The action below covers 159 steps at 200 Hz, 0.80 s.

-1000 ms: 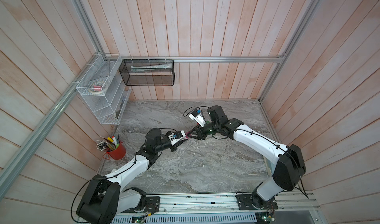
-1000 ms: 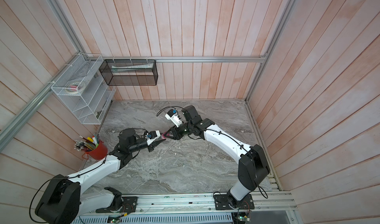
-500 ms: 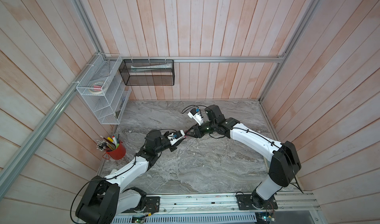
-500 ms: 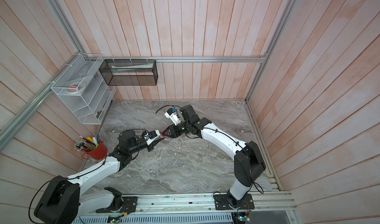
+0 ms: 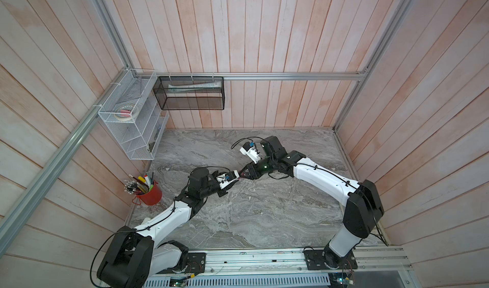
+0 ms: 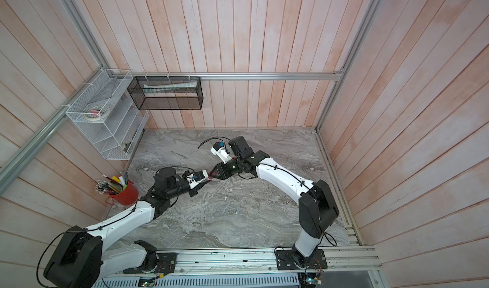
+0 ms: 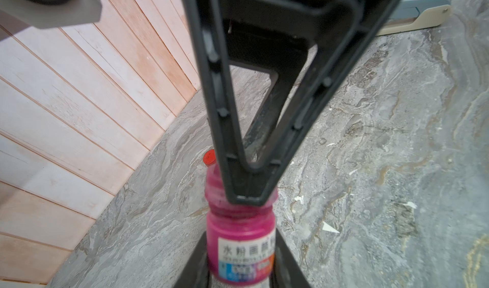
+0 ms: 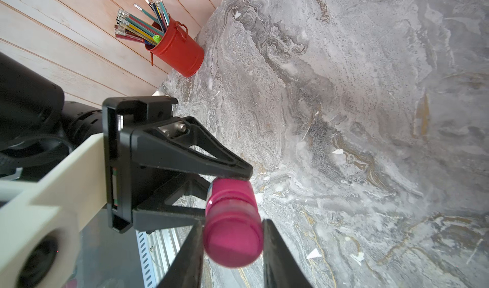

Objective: Close the paint jar lid
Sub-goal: Close the lid on the paint jar.

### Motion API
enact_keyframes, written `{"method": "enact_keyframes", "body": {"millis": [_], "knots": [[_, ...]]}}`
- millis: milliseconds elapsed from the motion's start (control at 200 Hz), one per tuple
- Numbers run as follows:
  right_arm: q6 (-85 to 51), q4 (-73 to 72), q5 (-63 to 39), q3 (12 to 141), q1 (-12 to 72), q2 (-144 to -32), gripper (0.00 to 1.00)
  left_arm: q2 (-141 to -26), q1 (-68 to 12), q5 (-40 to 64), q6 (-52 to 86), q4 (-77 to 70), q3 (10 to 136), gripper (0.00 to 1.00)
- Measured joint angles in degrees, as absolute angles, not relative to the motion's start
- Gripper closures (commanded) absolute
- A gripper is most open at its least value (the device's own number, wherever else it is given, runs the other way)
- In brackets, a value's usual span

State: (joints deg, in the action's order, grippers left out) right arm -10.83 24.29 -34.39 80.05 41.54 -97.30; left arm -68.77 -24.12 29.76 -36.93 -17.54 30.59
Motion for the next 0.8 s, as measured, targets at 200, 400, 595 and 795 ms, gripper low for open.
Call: {"method": "enact_keyframes", "body": {"millis": [200,400,595,795], "knots": [[-8.88,25.12,-33.91,80.03,41.6,-96.2,0.76,-68.77,-24.18,31.24,-37.47,-16.34,31.55,0.67],[-8.69,24.84,-33.89,79.5,41.6,-95.53,0.76,-68.77,-24.36,31.75,-37.98,-16.34,31.81,0.67],[-8.38,24.53,-33.85,79.33,41.6,-95.44,0.76,-68.77,-24.47,31.64,-37.78,-17.19,31.81,0.67],[-8.8,20.05,-33.8,77.12,41.65,-94.19,0.76,-67.99,-23.81,31.18,-33.87,-21.19,30.41,0.67]]}}
